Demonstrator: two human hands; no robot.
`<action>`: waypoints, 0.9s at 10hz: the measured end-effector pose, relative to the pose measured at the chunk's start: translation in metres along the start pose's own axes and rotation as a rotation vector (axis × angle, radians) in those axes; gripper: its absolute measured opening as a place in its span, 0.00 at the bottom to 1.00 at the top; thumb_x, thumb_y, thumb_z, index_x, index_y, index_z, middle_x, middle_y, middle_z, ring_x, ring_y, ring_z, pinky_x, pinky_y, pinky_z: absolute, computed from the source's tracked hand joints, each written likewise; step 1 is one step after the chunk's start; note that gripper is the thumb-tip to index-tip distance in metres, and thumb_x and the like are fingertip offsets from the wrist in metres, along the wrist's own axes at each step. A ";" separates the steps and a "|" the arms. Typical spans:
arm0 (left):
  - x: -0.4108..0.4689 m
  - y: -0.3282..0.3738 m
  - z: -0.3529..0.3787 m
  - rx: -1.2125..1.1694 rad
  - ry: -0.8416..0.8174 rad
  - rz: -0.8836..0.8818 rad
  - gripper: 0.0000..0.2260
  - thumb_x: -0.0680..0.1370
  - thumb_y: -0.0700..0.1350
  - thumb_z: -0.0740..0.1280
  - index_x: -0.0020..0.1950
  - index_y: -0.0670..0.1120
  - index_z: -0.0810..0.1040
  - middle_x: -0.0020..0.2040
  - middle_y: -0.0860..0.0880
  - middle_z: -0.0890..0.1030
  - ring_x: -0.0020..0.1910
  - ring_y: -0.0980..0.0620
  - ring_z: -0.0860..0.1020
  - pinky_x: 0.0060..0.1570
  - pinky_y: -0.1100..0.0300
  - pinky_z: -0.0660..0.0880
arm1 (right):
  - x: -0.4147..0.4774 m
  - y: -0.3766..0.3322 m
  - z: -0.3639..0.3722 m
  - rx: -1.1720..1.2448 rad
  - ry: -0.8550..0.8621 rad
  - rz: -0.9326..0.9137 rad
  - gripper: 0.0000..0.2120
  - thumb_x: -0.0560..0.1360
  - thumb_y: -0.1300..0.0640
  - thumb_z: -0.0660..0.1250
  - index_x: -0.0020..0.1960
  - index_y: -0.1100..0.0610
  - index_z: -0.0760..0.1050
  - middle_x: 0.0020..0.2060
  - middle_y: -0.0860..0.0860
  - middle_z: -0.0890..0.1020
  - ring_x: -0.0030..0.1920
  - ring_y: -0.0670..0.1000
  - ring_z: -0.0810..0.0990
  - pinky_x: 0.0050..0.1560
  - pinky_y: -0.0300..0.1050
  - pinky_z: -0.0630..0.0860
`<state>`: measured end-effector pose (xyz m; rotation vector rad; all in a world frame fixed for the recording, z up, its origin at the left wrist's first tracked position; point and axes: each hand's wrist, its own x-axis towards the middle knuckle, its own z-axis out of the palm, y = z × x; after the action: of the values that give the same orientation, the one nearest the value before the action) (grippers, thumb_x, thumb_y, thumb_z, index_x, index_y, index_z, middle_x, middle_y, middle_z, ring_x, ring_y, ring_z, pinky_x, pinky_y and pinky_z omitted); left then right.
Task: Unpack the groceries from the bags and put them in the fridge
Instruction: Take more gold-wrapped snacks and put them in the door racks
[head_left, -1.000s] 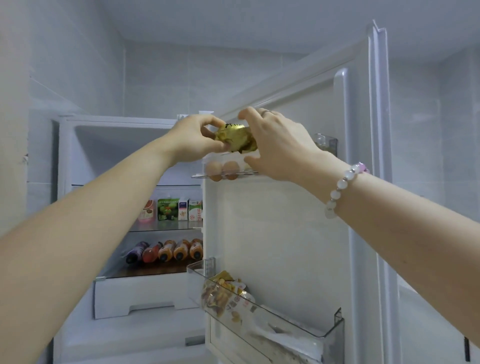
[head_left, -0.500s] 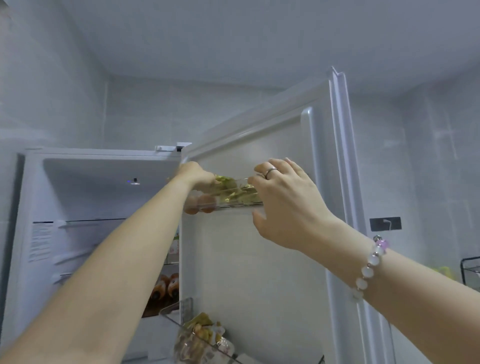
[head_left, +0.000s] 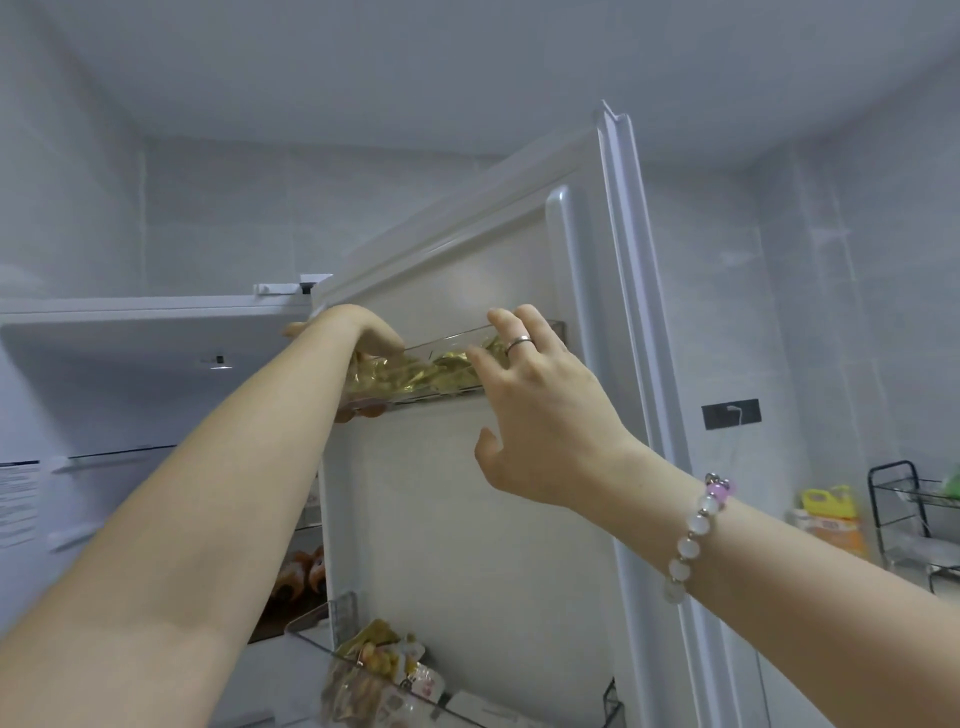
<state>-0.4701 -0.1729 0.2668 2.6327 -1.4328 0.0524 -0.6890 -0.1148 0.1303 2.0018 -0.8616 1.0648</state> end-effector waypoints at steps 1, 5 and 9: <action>0.002 -0.007 0.002 -0.015 -0.164 -0.030 0.24 0.52 0.50 0.69 0.48 0.47 0.80 0.43 0.50 0.85 0.43 0.47 0.79 0.70 0.48 0.60 | 0.002 -0.002 0.004 0.030 0.013 0.042 0.24 0.58 0.51 0.72 0.52 0.59 0.79 0.61 0.61 0.75 0.65 0.61 0.71 0.57 0.46 0.74; -0.061 0.008 0.019 -0.305 -0.117 0.011 0.14 0.79 0.50 0.60 0.45 0.39 0.75 0.36 0.43 0.79 0.30 0.47 0.77 0.34 0.58 0.69 | -0.004 0.017 0.006 -0.107 0.005 -0.135 0.33 0.70 0.55 0.64 0.72 0.60 0.59 0.73 0.62 0.53 0.74 0.61 0.49 0.73 0.46 0.51; -0.087 0.016 0.071 -0.435 0.886 0.484 0.16 0.78 0.51 0.62 0.61 0.43 0.73 0.62 0.42 0.74 0.65 0.42 0.67 0.66 0.51 0.61 | -0.017 0.040 -0.007 0.038 -0.051 -0.152 0.31 0.73 0.50 0.65 0.73 0.56 0.61 0.76 0.57 0.50 0.76 0.55 0.47 0.73 0.45 0.53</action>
<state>-0.5332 -0.1189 0.1896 1.5285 -1.4449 0.7498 -0.7310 -0.1266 0.1287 2.0974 -0.7076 0.9544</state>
